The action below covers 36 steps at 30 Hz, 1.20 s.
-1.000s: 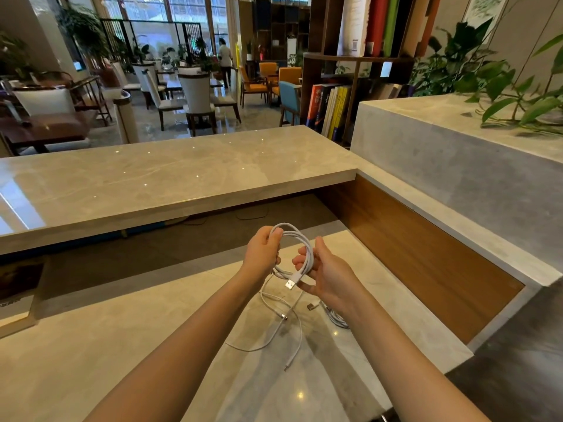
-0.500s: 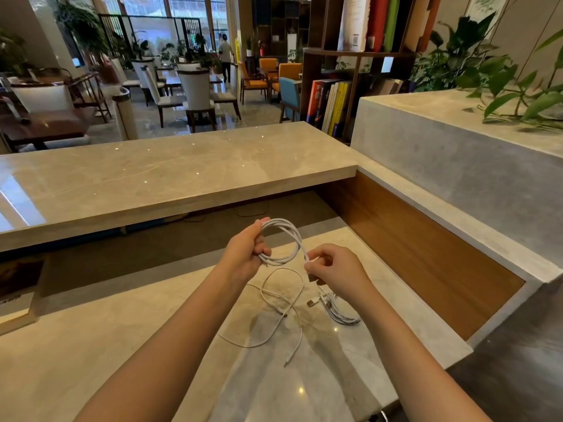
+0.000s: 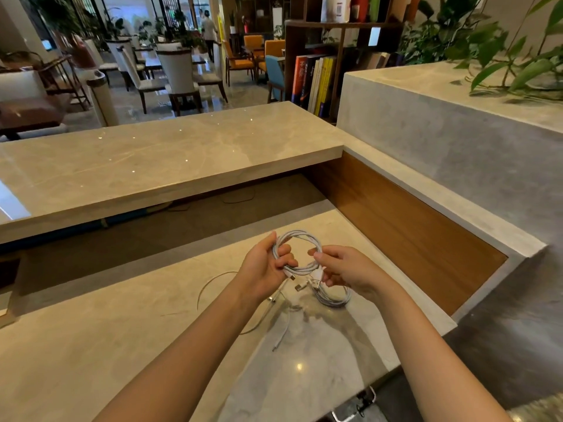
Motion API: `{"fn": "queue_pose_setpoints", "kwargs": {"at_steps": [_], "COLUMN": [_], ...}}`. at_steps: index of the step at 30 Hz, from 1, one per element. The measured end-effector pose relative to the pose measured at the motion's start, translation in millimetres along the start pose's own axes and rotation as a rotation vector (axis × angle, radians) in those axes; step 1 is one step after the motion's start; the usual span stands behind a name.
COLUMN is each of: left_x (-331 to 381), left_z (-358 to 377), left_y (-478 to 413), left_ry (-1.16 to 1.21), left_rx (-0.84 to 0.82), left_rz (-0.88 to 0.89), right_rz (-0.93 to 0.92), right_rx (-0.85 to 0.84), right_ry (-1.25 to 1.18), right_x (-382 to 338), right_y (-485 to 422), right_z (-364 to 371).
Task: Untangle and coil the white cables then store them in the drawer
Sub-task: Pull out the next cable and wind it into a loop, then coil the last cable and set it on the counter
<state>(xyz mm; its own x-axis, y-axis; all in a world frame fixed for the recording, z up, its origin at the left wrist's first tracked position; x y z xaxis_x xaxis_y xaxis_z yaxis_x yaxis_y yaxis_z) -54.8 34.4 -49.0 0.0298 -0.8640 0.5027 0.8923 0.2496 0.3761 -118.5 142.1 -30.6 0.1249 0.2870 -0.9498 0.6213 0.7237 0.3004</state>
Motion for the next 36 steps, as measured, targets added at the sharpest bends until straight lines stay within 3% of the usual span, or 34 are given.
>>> {"fn": "queue_pose_setpoints", "kwargs": {"at_steps": [4,10,14,21,27,30,33,36], "left_x": [-15.1,-41.4,-61.4,-66.0,-53.1,-29.5,-1.9,8.6], "left_z": [-0.9,-24.3,-43.3,-51.7,-43.1,-68.5,-103.8,-121.9], "left_y": [-12.6,-33.6,-48.9,-62.3,-54.0,-31.6,-14.6,-20.6], "left_ry": [-0.185,-0.722,-0.787,-1.109,-1.305,-1.348,-1.509,-1.803], "left_rx": [0.106,0.357,0.478,0.606,0.609,0.74,0.855,0.722], "left_rz": [0.043,0.106,0.137,0.252,0.415,0.493,0.449,0.277], "right_rz": [0.009,0.061,0.092,0.129,0.082,0.063,0.033,-0.053], "right_rx": [0.049,0.235,0.384,0.559,0.573,0.533,0.547,0.648], "right_ry": [-0.022,0.002,0.108,0.191,0.206,0.153,0.177,0.324], "right_x": [13.3,56.2,90.2,114.7,124.6,132.5,127.8,105.6], "right_y": [-6.6,-15.1,-17.0,-27.5,-33.8,-35.8,-34.2,-24.7], "right_z": [-29.2,-64.7,-82.0,-96.6,-96.8,-98.1,-102.0,-105.5]}}
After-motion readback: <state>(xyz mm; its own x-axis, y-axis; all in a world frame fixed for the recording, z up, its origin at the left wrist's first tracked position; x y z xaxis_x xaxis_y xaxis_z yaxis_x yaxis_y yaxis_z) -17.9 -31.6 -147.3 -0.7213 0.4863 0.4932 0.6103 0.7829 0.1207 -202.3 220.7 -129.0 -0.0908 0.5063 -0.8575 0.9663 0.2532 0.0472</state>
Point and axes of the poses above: each hand's wrist, its own y-axis away from the middle knuckle, its own z-axis out of the palm, x = y × z, the point moved 9 cm from there along -y, towards the middle knuckle, and after that the axes turned 1 degree about -z, right-handed, at the moved point
